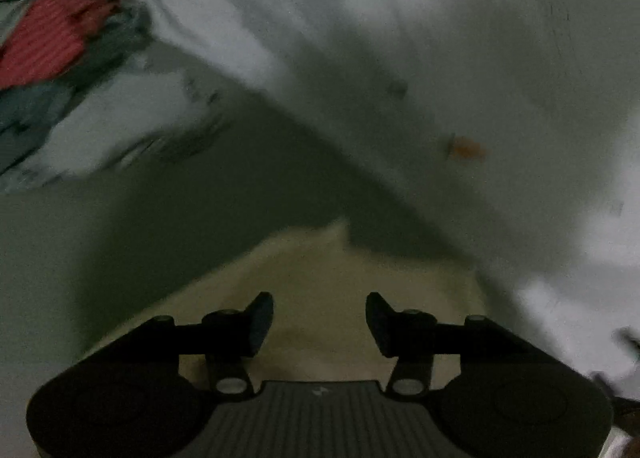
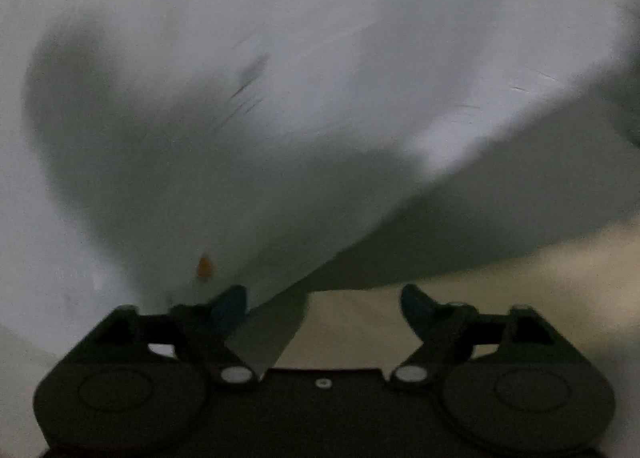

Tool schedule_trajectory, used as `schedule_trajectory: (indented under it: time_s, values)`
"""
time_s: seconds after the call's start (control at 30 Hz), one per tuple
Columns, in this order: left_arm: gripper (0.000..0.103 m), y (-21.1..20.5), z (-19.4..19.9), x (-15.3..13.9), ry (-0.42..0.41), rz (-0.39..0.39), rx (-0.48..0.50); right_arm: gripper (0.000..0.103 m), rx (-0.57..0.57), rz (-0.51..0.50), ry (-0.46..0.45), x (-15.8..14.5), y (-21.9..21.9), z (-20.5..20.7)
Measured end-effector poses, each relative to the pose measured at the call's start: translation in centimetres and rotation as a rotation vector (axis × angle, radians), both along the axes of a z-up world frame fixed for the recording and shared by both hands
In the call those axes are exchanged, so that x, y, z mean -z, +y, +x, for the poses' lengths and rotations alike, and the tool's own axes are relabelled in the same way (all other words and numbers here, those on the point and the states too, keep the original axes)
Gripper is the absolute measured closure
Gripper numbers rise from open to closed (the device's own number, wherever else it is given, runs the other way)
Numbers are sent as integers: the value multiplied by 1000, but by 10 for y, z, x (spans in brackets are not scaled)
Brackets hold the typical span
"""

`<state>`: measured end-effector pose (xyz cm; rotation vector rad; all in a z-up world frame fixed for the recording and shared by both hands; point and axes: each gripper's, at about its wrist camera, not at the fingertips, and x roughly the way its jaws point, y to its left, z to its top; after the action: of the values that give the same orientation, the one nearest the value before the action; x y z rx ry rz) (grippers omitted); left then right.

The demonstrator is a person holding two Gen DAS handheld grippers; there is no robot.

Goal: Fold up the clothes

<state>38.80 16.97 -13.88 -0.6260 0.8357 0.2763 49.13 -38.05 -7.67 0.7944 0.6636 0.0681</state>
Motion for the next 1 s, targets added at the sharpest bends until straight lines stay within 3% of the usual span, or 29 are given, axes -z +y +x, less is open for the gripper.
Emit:
schedule_trajectory:
  time_s: [0.17, 0.33, 0.5, 0.67, 1.0]
  values:
    - [50, -25, -72, 38, 167, -32, 61, 8, 404, -99, 28, -50, -92, -150]
    - [50, -44, -110, 62, 256, -94, 90, 2, 623, -155, -79, -114, -141, -266]
    - [48, -51, -118, 63, 237, -40, 120, 1, 732, -213, -216, -159, -159, -354]
    - [47, -59, -130, 64, 221, -13, 128, 1, 736, -225, -245, -166, -164, -389]
    - [45, -54, -169, 69, 222, -48, 53, 1, 654, -190, -219, -153, -152, -402]
